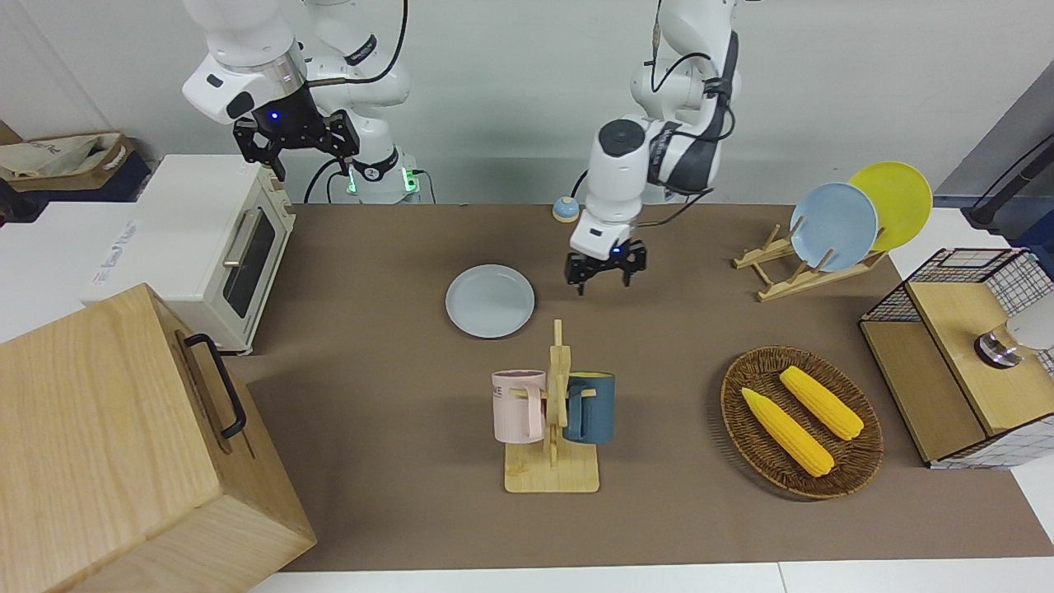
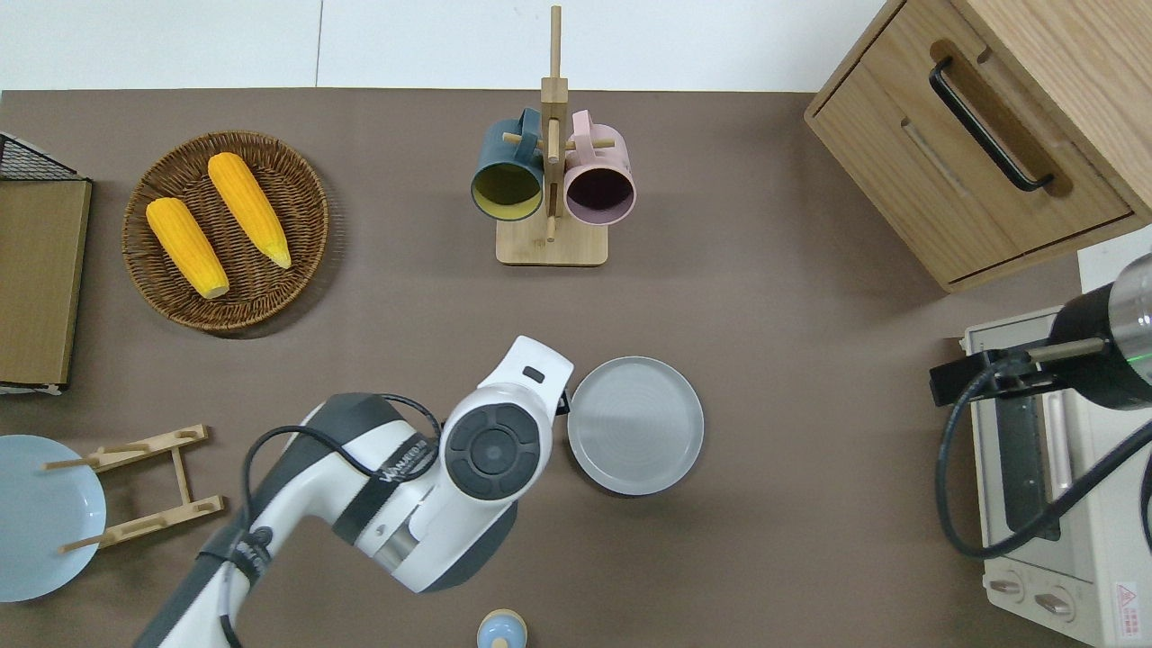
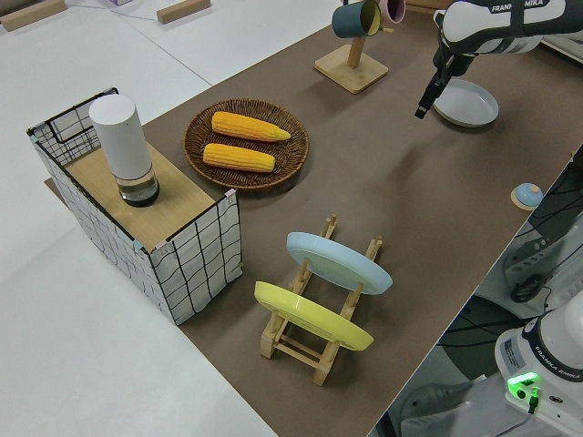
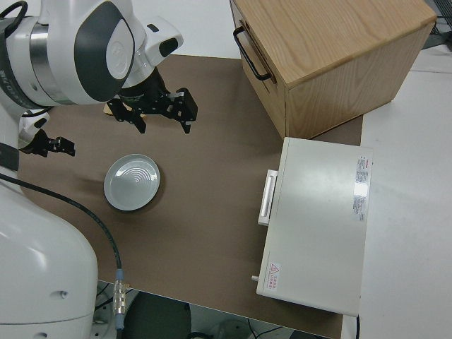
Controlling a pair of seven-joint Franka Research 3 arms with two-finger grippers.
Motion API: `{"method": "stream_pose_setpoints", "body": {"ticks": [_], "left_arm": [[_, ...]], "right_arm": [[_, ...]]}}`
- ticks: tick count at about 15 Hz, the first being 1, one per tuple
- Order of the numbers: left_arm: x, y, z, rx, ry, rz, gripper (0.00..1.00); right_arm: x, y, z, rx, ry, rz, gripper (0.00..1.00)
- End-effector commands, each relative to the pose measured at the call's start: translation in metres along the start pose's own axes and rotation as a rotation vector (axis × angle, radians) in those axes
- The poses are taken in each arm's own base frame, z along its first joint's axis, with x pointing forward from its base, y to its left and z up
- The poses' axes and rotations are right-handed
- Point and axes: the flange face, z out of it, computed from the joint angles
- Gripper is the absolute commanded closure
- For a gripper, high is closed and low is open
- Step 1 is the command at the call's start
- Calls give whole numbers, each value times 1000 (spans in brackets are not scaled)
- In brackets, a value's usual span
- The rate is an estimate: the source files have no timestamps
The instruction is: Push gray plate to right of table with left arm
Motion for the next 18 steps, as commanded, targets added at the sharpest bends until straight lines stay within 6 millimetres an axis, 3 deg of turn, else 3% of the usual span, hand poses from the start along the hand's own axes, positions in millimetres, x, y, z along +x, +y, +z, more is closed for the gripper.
{"method": "stream_pose_setpoints", "body": {"ticks": [1, 5, 7, 12, 18], "left_arm": [[25, -60, -43, -2, -43, 59, 0], [69, -136, -105, -43, -106, 129, 0], [80, -167, -127, -53, -130, 133, 0], [91, -201, -198, -64, -95, 178, 0], [92, -209, -243, -69, -46, 161, 0]], "right_arm": [[-3, 1, -4, 4, -4, 13, 17], [-3, 1, -4, 4, -4, 15, 17], [-3, 1, -4, 4, -4, 15, 17], [-3, 1, -4, 4, -4, 13, 17], [-3, 1, -4, 4, -4, 15, 17]]}}
